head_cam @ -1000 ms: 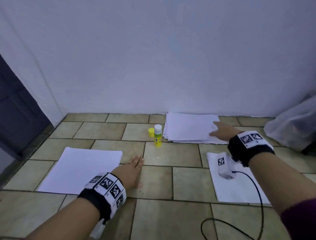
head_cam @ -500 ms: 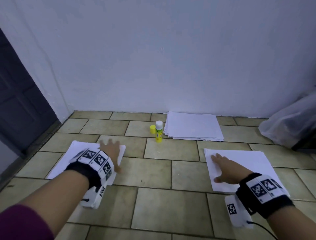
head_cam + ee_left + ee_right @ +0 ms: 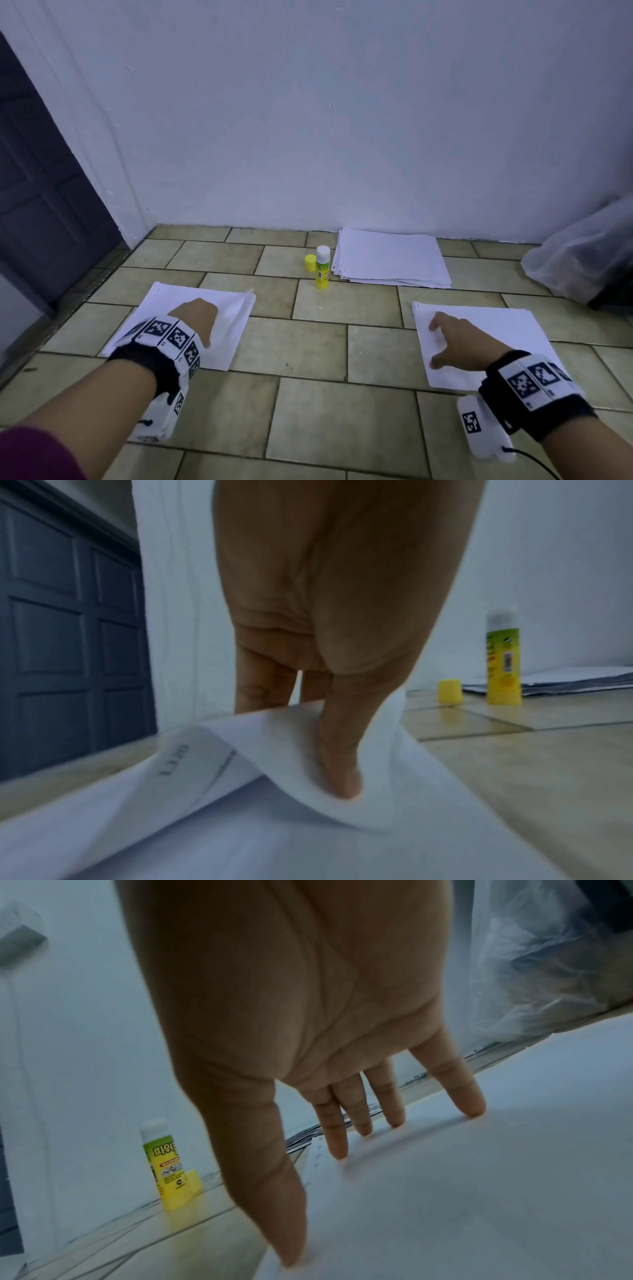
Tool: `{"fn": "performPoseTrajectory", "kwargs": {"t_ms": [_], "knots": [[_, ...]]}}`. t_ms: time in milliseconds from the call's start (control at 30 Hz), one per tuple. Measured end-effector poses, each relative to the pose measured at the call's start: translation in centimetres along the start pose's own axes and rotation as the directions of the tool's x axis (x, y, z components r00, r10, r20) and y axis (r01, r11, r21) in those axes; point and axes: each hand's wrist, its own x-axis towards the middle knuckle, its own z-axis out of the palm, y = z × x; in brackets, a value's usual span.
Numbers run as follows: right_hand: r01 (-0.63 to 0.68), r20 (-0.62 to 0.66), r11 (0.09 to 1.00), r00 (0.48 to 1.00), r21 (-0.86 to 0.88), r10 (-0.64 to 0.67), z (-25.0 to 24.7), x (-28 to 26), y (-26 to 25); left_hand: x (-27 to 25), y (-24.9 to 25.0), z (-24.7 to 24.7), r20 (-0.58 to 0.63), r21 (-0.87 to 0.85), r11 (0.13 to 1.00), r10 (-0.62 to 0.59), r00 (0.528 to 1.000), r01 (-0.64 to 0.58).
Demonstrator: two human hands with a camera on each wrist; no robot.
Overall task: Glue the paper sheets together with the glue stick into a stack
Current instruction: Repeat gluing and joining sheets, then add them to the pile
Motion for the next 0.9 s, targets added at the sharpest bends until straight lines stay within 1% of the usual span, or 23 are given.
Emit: {"fn": "performPoseTrajectory", "kwargs": {"t_ms": [67, 133, 200, 233, 300, 367, 433, 533, 633, 700, 800, 900], "knots": [[0.009, -0.013, 1.0, 1.0, -0.004, -0.009, -0.1, 0.2, 0.2, -1.0, 0.9, -1.4, -0.042, -0.012, 1.0, 0.025, 0.999, -0.025], [0.014, -0.043, 1.0, 0.999, -0.019, -0.015, -0.3, 0.4, 0.2, -3.0, 3.0, -3.3, -0.047, -0.007, 0.998, 0.063, 0.997, -0.064], [0.005, -0.063, 0.997, 0.998, -0.081, -0.011, -0.8, 0.4, -0.1, -4.6, 6.0, -4.7, -0.021, -0.012, 0.987, 0.159, 0.987, -0.159], [0.008, -0.071, 0.993, 0.997, -0.121, -0.017, -1.1, 0.4, -0.5, -5.4, 7.4, -4.7, -0.018, -0.02, 0.974, 0.226, 0.974, -0.226], [0.039, -0.12, 0.989, 0.991, -0.144, -0.057, -2.0, 0.5, -1.5, -5.8, 10.1, -4.0, -0.068, -0.085, 0.943, 0.317, 0.946, -0.322], [0.104, -0.21, 0.992, 0.971, -0.068, -0.116, -2.7, 1.1, -2.9, -6.0, 12.1, -2.9, -0.075, -0.126, 0.908, 0.394, 0.916, -0.4], [0.156, -0.26, 0.987, 0.955, 0.035, -0.142, -3.1, 2.0, -4.7, -5.8, 13.3, -2.1, -0.041, -0.146, 0.895, 0.421, 0.906, -0.422], [0.211, -0.275, 0.962, 0.948, 0.171, -0.159, -3.4, 3.9, -7.8, -5.3, 13.6, -1.7, 0.001, -0.135, 0.895, 0.429, 0.903, -0.425], [0.255, -0.279, 0.931, 0.943, 0.263, -0.18, -3.3, 6.1, -10.7, -5.0, 13.1, -1.3, -0.03, -0.044, 0.892, 0.45, 0.893, -0.451], [0.265, -0.276, 0.897, 0.946, 0.355, -0.17, -2.9, 7.3, -12.6, -4.4, 12.8, -0.6, -0.055, -0.024, 0.883, 0.467, 0.882, -0.469], [0.267, -0.275, 0.846, 0.95, 0.461, -0.15, -2.0, 8.7, -14.9, -3.7, 12.2, -0.1, -0.1, -0.101, 0.866, 0.481, 0.871, -0.49], [0.245, -0.265, 0.84, 0.956, 0.483, -0.127, -1.2, 9.5, -15.8, -3.3, 11.7, 0.6, -0.139, -0.19, 0.832, 0.502, 0.854, -0.521]]}}
